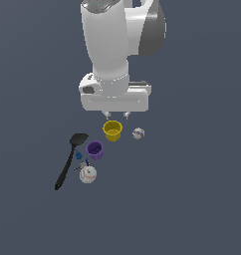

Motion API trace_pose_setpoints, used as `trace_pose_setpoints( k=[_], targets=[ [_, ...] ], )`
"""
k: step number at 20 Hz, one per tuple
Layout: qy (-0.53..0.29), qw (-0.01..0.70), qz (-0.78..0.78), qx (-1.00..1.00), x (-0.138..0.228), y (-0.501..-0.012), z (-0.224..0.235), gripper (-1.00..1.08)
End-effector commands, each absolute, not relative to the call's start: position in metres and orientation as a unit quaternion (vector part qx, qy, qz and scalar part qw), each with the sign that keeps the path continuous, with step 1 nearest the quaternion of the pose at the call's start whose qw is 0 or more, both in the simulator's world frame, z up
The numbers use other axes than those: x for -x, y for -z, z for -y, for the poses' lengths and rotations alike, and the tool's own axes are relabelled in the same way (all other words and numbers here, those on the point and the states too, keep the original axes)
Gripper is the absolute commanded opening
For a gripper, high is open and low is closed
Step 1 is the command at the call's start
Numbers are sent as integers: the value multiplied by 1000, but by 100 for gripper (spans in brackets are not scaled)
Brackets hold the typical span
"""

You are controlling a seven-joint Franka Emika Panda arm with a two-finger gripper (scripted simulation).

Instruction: Pick up a designated object from a clutter of objects.

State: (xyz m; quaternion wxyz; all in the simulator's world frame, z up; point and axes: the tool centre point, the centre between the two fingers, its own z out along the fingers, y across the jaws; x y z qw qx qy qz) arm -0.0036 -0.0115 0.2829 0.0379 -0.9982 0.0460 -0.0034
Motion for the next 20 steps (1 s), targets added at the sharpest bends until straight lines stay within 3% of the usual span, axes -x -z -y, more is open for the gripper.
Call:
trace_pose_setpoints(
  k=[1,20],
  targets=[
    [-1,50,-60,997,10,-267,17,28],
    [-38,127,-252,958,124,-118,78,28]
  ],
)
